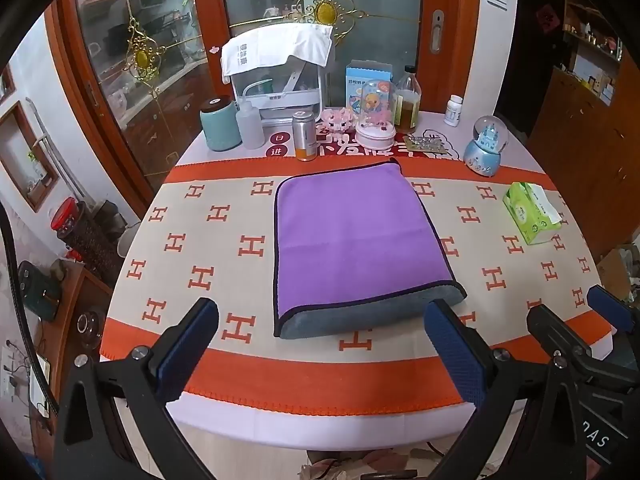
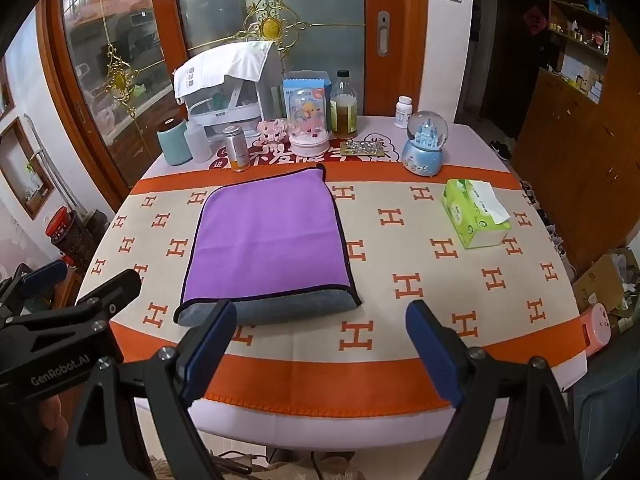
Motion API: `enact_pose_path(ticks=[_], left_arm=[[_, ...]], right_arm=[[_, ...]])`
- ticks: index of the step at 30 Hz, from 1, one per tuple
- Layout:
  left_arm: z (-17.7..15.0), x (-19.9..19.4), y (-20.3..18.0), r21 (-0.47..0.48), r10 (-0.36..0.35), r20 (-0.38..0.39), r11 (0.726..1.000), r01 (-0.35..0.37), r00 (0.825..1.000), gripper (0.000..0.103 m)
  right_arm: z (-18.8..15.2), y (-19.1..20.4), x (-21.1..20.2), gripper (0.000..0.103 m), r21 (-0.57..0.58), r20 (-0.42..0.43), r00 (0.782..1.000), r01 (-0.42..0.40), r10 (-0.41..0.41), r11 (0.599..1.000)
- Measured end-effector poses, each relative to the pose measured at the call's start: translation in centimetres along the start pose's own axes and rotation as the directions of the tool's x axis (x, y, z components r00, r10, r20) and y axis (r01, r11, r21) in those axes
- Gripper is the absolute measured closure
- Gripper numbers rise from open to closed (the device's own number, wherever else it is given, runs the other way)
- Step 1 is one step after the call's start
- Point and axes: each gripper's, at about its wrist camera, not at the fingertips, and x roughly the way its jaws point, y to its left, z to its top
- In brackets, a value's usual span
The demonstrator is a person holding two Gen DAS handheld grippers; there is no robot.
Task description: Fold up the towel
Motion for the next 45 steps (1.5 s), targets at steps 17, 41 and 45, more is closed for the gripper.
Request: enact_pose_path(ticks=[17,41,45], left_arm=[[-0.9,0.5,0.0,0.004,-0.002,-0.004,1.000,0.002,1.000,0.001],[-1.3,-0.2,-0.4,0.013,-0.003,-0.012,1.000,0.003,1.000,0.001],[-1.2,-0.2,-0.4,0.015,-0.003,-0.012,1.000,0.003,1.000,0.001]], right_arm=[[-0.3,0.1,-0.1,0.016,0.009,-0.001,1.000,-0.007,0.007,1.000],[-0.8,0.1,-0.2,0.016,0.016,0.001,1.000,-0.013,0.013,1.000],[-0.8,0.2,-0.2,0.016,0.014,0.001,1.000,-0.013,0.013,1.000]])
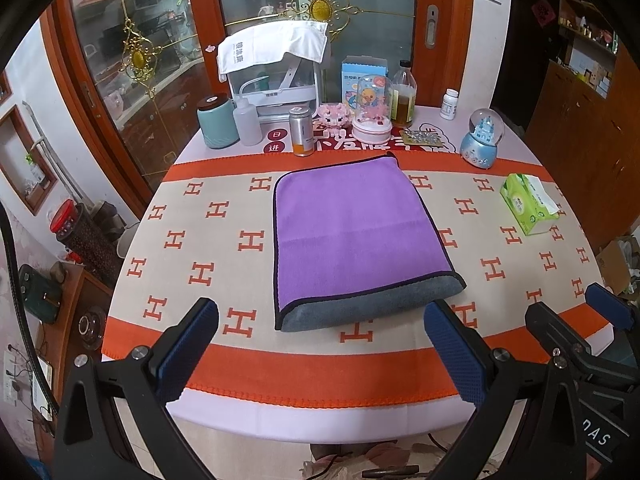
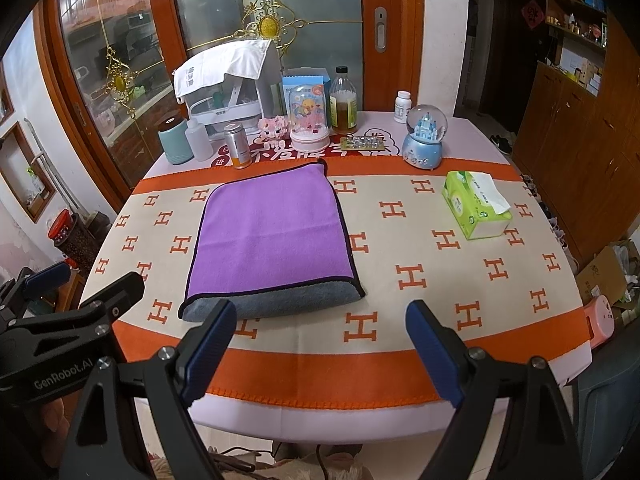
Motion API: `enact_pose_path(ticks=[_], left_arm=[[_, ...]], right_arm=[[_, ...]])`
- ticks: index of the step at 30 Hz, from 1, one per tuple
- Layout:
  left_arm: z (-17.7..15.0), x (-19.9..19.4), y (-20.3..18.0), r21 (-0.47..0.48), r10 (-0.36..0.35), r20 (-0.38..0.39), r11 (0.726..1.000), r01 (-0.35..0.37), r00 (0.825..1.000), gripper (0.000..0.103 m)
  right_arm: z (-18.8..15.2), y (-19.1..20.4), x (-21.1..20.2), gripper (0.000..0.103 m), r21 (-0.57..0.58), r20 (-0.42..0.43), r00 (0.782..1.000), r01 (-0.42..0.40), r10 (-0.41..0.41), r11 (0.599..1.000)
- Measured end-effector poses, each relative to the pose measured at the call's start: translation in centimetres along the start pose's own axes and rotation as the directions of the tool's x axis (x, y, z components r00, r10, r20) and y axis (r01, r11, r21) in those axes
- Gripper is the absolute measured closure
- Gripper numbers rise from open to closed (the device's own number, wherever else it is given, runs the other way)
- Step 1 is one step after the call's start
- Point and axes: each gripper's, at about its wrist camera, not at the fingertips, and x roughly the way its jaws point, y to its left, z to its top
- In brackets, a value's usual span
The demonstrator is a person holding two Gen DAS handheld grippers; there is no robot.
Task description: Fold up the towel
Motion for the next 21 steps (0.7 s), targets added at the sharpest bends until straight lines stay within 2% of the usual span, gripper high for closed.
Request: enact_pose_path(ticks=[21], left_arm=[[0.00,0.02,-0.06,0.000,0.001,0.000,1.000,-0.001,1.000,0.001]], right_arm=[[-0.29,0.42,-0.05,0.016,-0.002,-0.002,1.000,0.001,-0.001,1.000]])
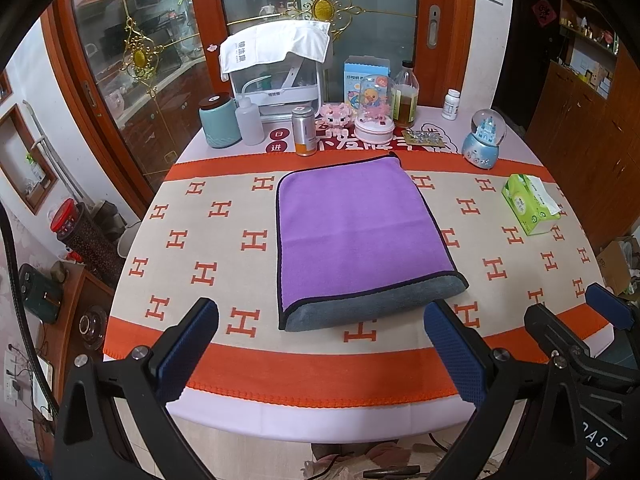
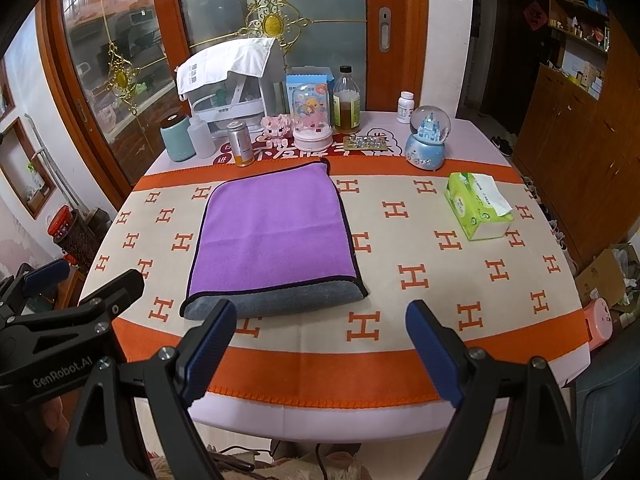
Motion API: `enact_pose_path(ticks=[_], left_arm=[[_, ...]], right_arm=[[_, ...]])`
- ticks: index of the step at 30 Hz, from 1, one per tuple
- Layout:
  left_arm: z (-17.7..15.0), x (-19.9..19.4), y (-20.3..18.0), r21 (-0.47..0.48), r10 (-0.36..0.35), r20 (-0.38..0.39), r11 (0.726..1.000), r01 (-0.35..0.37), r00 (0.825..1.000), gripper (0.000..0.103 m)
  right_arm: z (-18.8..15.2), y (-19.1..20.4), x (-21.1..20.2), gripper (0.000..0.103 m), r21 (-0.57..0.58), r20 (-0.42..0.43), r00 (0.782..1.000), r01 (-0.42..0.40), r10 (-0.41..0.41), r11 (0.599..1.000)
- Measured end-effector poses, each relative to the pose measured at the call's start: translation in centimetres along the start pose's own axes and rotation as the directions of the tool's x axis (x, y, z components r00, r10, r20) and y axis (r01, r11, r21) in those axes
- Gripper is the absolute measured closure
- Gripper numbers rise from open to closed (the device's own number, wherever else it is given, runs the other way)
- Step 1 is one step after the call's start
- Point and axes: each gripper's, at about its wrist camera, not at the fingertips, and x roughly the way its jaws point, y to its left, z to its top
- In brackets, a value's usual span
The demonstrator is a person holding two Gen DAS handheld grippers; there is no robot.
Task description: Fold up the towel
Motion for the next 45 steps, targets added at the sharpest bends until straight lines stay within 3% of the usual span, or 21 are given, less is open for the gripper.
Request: enact_pose_path(ticks=[30,36,45], left_arm=[[0.0,0.0,-0.1,0.000,0.001,-0.001,1.000,-0.001,1.000,0.001],[-0.1,-0.1,-0.1,0.002,-0.004,0.000,1.000,0.004,1.000,0.001],[-0.8,-0.2,2.5,0.018,-0.032,0.011,0.999,0.032,0.999,0.001]], right_arm=[[0.1,0.0,0.1,0.016,0.005,-0.005,1.000,0.002,-0.002,1.000],[-1.4,1.8,-0.6,0.016,0.013,-0.002,1.000,0.017,-0.017,1.000],[-1.9,3.3,-1.3,0.016,0.038,0.012,0.998,0.053,-0.054,0.998]])
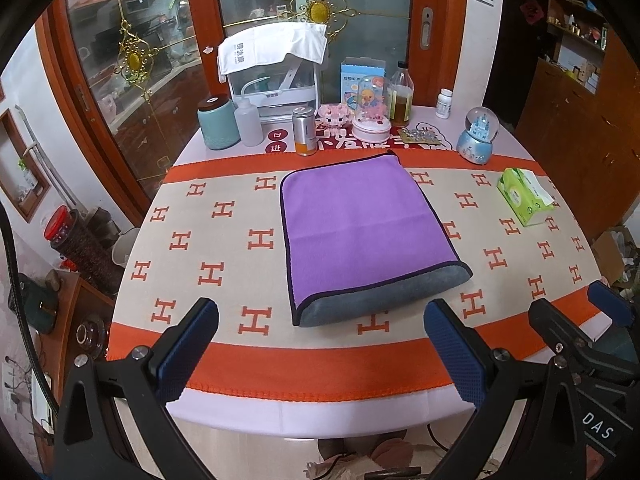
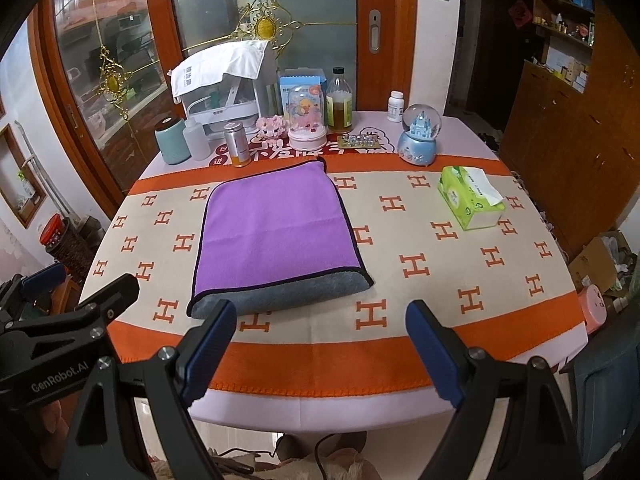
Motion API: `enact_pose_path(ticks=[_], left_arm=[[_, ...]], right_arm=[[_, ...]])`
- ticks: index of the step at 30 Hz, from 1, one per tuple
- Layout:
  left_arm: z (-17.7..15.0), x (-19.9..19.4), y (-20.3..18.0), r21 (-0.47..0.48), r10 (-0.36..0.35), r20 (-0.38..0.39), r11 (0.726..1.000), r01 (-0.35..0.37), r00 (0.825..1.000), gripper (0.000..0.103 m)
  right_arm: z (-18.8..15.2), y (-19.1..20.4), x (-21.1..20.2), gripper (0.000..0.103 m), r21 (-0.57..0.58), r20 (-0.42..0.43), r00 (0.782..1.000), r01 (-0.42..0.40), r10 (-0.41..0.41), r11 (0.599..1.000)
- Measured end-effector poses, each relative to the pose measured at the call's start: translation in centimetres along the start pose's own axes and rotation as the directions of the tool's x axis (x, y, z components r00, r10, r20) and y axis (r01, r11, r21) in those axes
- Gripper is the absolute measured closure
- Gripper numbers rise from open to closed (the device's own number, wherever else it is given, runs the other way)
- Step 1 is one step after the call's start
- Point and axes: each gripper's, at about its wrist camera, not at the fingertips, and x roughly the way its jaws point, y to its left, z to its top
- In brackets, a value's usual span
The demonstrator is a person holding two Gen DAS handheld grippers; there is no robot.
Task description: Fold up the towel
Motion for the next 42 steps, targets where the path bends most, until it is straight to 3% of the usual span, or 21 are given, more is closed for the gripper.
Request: enact_pose_path(ticks=[12,21,27,32,37,42], left_arm=[[-0.8,1.1,2.5,0.005,-0.063,-0.018,0.998,0.063,0.998,0.001],[-1.2,2.5,3.7,-0.042,-0.048,-0.018,0.998,0.048,0.999,0.001],[-1.0,5.4,4.2,-0.072,-0.050,-0.088,0.996,0.044,0.995,0.008],[-1.0,8.7,3.7,-0.042,-0.034,-0.143,0.999,0.028,0.989,0.010],[-1.4,12.3,3.1,0.011,-0.093,-0.206,0.995,0.097,0.974,0.010],[-1.5,15.3,3.5,0.030,-0.149,-0.205,0.987,0.158,0.967,0.012]], right_arm=[[-1.1,1.5,-0.3,0.016,0.020,-0.008,1.000,0.027,-0.027,0.999],[-0.5,1.0,1.8,0.016,0.021,-0.030,1.000,0.006,-0.005,1.000],[0.8,0.0,4.8,0.016,-0.008,-0.045,0.998,-0.035,0.034,0.999],[1.9,-1.5,8.1,0.016,-0.043,-0.057,0.996,-0.071,0.068,0.997],[2.9,-3.4,11.9,0.020,-0.086,-0.086,0.993,-0.091,0.084,0.992],[3.5,-5.1,16.0,0.029,-0.166,-0.142,0.981,-0.156,0.133,0.974]])
